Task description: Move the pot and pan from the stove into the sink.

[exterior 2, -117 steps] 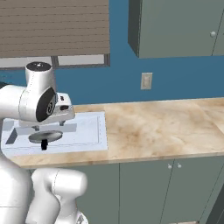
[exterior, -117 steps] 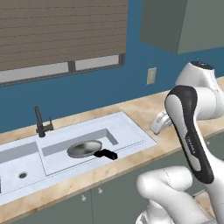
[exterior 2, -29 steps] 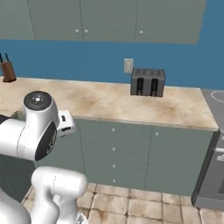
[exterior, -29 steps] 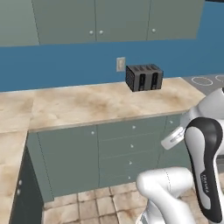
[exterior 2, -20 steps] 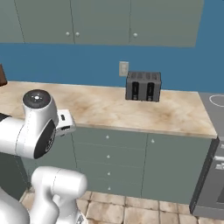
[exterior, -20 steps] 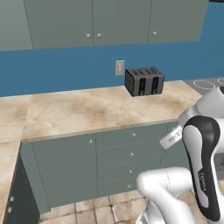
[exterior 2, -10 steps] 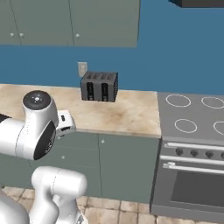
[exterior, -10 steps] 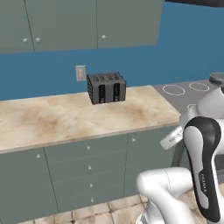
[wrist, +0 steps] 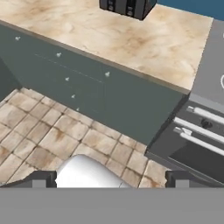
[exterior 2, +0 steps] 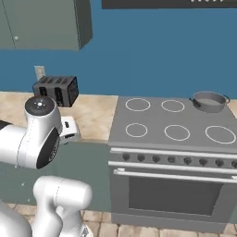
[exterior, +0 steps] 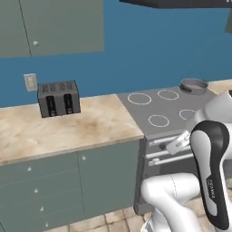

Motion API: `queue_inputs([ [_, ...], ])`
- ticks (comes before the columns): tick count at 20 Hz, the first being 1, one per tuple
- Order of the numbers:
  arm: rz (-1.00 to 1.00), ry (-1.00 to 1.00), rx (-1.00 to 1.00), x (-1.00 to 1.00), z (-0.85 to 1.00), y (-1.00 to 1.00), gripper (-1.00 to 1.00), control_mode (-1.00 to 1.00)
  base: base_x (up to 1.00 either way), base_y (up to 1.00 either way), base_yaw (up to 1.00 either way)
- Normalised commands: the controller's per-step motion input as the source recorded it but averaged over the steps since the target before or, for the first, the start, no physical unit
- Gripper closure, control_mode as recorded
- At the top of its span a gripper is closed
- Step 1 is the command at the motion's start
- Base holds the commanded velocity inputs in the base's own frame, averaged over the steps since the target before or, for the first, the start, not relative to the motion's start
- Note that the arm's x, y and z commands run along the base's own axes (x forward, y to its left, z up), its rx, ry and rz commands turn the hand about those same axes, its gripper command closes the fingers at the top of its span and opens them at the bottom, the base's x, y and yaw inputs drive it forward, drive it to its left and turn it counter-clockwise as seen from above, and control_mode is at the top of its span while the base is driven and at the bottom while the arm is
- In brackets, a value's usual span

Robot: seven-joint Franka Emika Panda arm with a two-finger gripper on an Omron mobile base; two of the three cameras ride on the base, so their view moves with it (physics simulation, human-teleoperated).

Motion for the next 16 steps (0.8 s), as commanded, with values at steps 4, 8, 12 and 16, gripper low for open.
queue_inputs([
  [4,0.00,0.00,0.00,0.00,0.00,0.00,-1.00,1.00,0.29,-1.00,-0.12],
  [8,0.00,0.00,0.00,0.00,0.00,0.00,-1.00,1.00,0.29,-1.00,-0.11],
  [12,0.00,0.00,0.00,0.00,0.00,0.00,-1.00,1.00,0.30,-1.00,-0.10],
  [16,0.00,0.00,0.00,0.00,0.00,0.00,-1.00,1.00,0.32,-0.93,-0.09],
])
